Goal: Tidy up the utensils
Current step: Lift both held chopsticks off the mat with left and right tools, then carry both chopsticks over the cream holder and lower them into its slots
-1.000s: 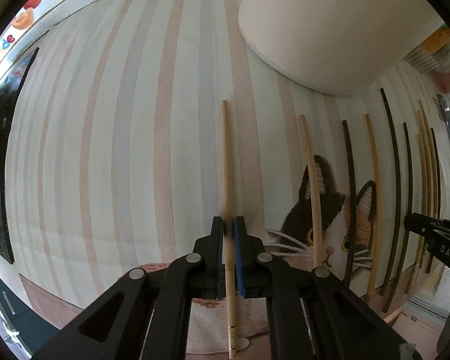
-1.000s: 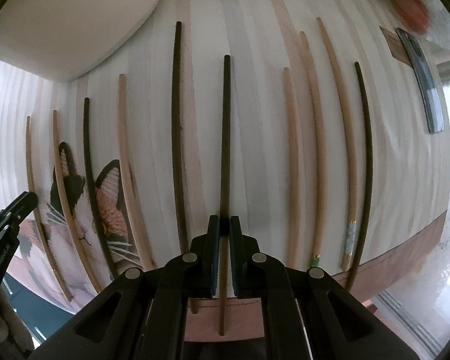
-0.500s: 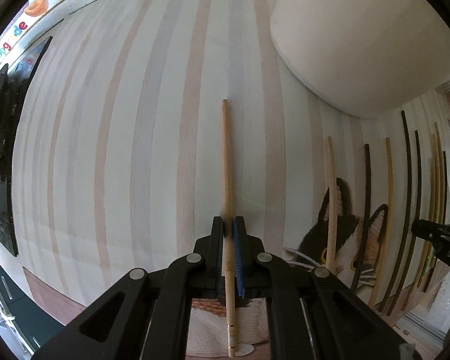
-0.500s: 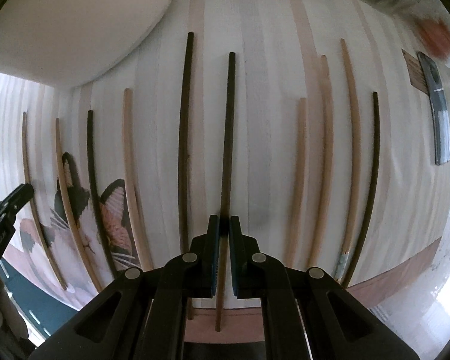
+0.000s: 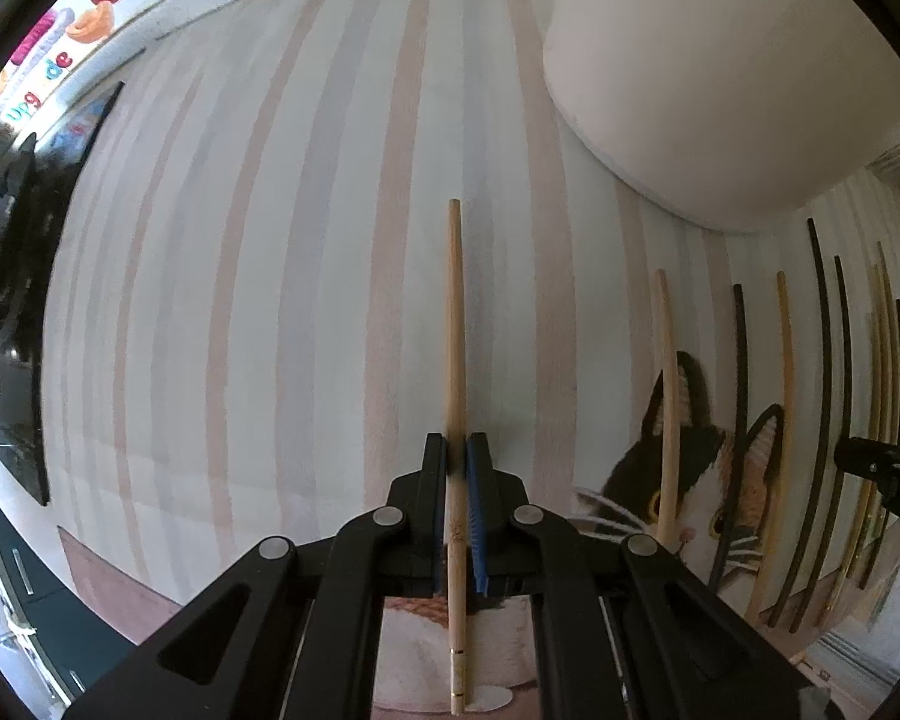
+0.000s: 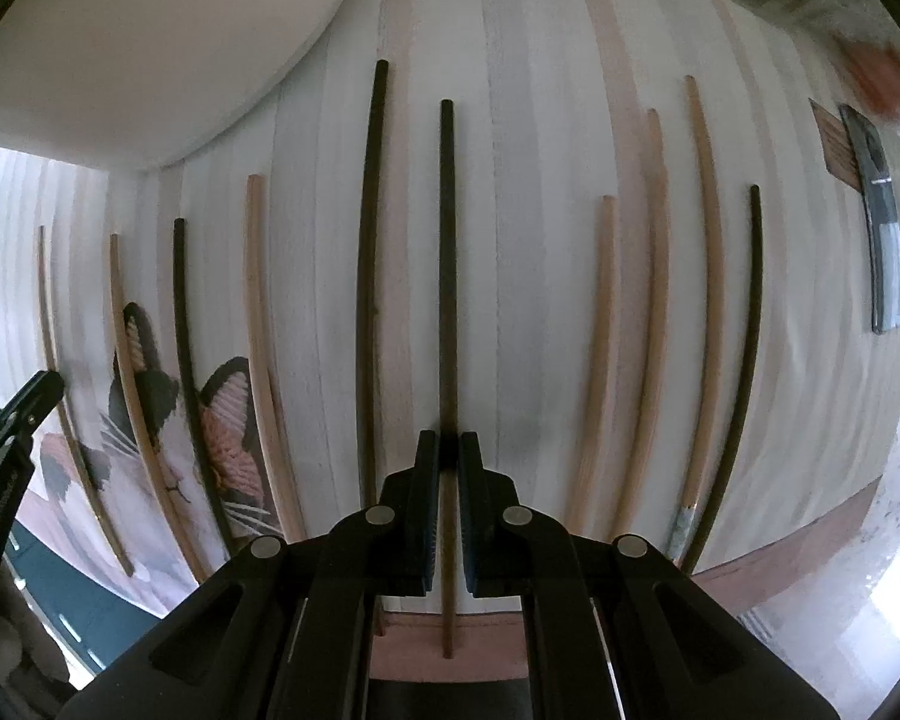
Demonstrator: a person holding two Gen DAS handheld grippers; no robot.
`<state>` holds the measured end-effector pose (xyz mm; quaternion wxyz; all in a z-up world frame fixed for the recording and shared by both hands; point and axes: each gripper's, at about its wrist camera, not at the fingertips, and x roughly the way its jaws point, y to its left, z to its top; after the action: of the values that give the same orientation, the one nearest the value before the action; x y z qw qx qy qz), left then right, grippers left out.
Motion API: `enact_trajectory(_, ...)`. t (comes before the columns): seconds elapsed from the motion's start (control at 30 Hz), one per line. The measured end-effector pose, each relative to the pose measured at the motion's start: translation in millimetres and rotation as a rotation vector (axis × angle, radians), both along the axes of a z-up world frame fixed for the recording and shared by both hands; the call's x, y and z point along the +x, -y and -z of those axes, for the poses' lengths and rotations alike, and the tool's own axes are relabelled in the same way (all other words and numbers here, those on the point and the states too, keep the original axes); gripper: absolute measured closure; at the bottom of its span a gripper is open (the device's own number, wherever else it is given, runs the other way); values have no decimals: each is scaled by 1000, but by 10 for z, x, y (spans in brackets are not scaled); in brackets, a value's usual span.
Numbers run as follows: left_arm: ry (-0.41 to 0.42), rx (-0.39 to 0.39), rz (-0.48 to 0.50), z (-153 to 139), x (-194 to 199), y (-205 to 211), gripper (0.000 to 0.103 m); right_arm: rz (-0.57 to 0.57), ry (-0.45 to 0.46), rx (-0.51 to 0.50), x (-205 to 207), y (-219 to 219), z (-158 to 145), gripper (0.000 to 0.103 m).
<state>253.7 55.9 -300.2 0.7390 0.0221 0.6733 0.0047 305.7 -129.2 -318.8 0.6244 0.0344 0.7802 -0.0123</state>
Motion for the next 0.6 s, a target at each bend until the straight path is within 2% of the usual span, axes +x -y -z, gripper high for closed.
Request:
enact_trajectory(0.3,105,18,-29,-428,-158,64,99,5,112,35,-222,-135,-331,97)
enact_trajectory(0.4,143,19,-38,-584,-247,87,99,25,155,42,-271,-83,-485,97)
enact_trajectory(0.43,153,19,-41,-632,-267,96,99,26,167,44,-390,48,-430,97)
enact_trajectory(0.6,217,7,-54,-956,-350,140,99,37,241,50,-471,117,-692,97)
